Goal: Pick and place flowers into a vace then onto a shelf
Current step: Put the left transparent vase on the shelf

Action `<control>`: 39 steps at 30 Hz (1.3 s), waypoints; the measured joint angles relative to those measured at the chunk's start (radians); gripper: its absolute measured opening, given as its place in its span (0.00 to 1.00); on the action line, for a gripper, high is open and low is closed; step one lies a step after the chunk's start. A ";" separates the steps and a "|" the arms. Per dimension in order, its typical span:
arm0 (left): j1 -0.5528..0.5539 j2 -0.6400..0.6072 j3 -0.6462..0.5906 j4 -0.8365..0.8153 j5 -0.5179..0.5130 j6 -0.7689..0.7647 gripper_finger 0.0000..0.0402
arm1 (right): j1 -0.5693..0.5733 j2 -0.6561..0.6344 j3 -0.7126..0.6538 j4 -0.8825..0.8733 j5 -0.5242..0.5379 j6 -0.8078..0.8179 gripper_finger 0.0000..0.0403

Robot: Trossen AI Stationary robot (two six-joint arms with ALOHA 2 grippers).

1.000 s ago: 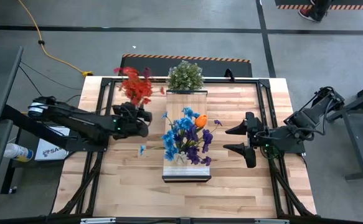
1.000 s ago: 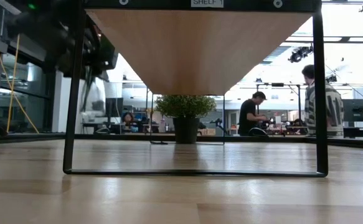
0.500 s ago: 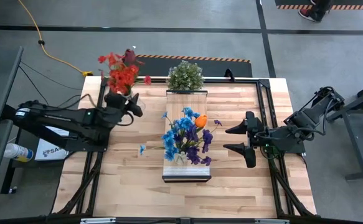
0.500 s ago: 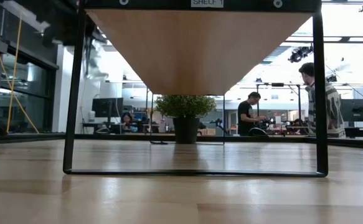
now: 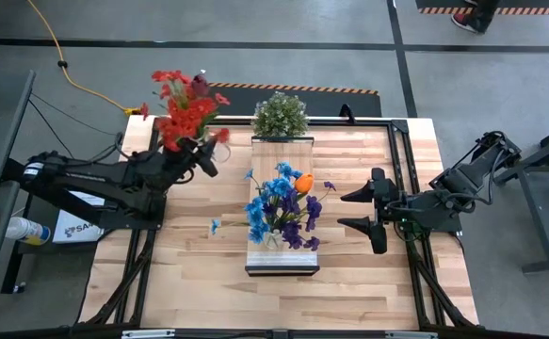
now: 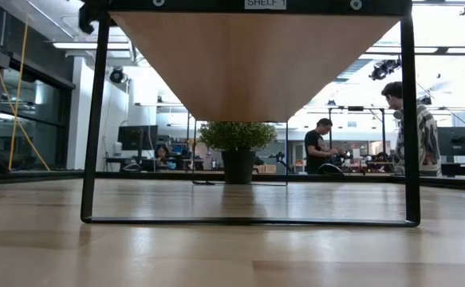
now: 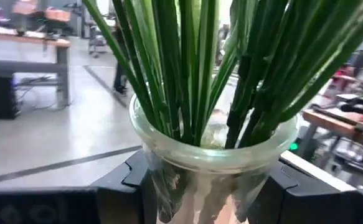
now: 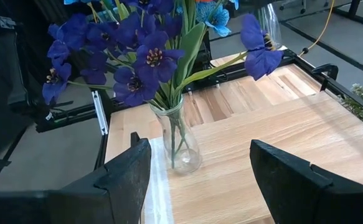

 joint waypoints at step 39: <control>0.389 0.363 0.213 0.088 0.999 0.001 0.50 | 0.000 0.000 0.000 0.001 -0.068 -0.002 0.65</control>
